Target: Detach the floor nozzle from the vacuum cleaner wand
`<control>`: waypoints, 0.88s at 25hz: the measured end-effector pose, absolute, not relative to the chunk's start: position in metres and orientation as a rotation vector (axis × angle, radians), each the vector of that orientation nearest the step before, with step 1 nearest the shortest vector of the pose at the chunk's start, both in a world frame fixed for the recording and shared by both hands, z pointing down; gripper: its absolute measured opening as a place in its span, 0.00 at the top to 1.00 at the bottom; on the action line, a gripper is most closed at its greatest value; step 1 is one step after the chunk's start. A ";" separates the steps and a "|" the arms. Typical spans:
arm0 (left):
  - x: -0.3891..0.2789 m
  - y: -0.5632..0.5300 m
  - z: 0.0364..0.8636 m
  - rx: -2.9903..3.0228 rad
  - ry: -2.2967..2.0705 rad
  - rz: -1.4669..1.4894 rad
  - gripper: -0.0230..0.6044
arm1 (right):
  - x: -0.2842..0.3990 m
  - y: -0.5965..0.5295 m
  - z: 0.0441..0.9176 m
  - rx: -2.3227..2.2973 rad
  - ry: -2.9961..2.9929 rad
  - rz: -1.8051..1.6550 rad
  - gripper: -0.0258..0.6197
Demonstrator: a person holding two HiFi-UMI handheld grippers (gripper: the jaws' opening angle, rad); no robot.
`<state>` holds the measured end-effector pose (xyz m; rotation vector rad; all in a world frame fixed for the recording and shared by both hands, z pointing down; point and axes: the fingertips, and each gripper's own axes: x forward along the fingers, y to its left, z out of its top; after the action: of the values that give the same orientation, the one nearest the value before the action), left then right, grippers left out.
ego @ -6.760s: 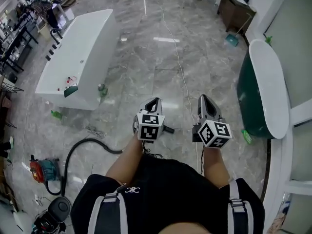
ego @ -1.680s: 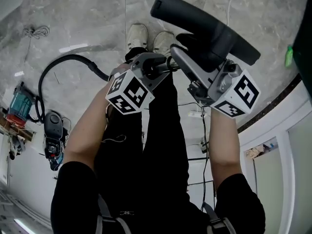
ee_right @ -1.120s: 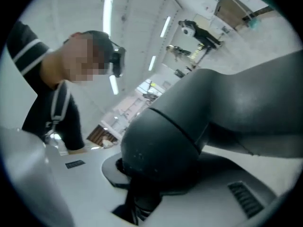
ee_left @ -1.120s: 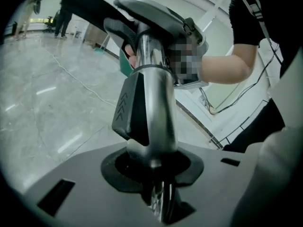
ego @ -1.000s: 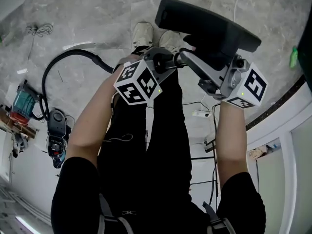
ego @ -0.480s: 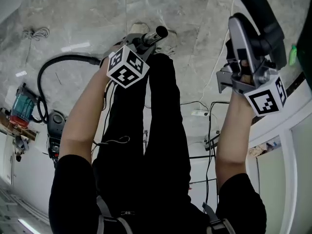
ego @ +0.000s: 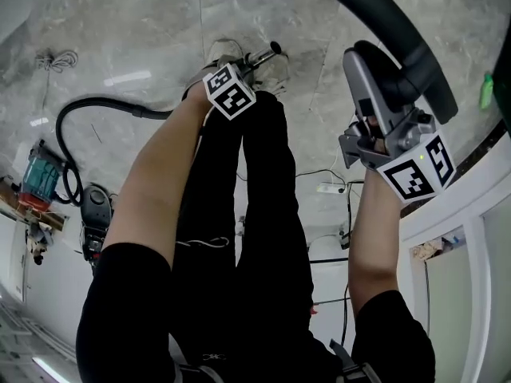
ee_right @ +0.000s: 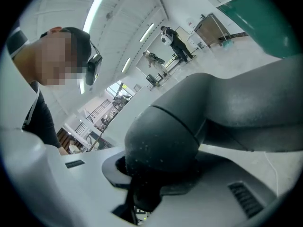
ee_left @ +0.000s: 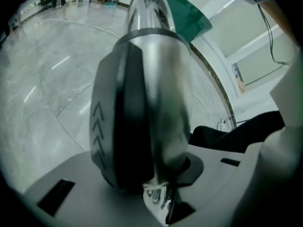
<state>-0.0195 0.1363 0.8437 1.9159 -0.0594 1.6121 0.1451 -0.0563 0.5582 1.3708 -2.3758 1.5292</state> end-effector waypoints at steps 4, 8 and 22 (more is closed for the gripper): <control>-0.028 0.158 0.863 1.975 -0.191 1.636 0.78 | 0.144 -0.048 0.576 1.293 -2.384 1.510 0.78; -0.027 0.148 0.879 2.104 -0.268 1.665 0.75 | 0.140 -0.034 0.589 1.229 -2.394 1.480 0.78; -0.035 -0.011 0.685 2.083 -0.977 1.115 0.95 | 0.143 -0.053 0.502 1.427 -2.391 1.153 0.78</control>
<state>-0.0348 -0.0112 0.6850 2.0826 -0.9769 1.1148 0.1430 -0.0526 0.5020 1.4273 -2.3913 1.1525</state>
